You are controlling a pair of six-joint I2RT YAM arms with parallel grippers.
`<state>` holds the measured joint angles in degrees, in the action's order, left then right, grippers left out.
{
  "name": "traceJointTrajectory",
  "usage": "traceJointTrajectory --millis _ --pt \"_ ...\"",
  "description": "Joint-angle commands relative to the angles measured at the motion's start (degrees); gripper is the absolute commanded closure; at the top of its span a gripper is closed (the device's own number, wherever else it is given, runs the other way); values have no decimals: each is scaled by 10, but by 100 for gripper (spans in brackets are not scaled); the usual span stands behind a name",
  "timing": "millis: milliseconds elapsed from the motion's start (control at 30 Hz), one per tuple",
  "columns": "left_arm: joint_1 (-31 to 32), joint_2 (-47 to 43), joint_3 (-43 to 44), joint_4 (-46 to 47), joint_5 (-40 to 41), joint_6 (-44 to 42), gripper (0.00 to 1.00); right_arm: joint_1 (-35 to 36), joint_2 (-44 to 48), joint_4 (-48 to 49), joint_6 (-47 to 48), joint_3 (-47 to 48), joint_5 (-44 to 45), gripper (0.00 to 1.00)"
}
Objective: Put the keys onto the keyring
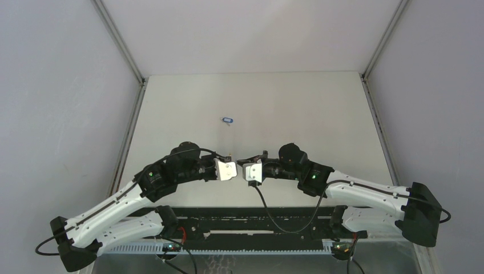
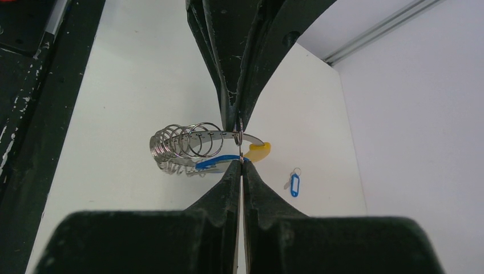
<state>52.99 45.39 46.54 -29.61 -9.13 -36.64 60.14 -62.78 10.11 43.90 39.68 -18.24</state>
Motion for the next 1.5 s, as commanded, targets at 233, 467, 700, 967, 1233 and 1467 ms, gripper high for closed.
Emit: traceJointTrajectory --millis 233,467,700,967,1233,1467 --pt "4 -1 -7 31 2 -8 100 7 8 24 -9 14 -1 100" --pt "3 -1 -6 31 0 -7 100 8 3 16 -12 20 -5 100" --pt "4 -1 -6 31 -3 -6 100 8 1 18 -15 22 -9 100" --pt "5 3 -5 31 -9 -6 100 9 -2 14 -21 28 -22 100" --pt "10 6 -5 31 -12 -6 100 11 -5 2 -26 38 -38 100" --pt "16 9 -2 31 -12 -5 100 13 -11 -1 -28 43 -42 100"
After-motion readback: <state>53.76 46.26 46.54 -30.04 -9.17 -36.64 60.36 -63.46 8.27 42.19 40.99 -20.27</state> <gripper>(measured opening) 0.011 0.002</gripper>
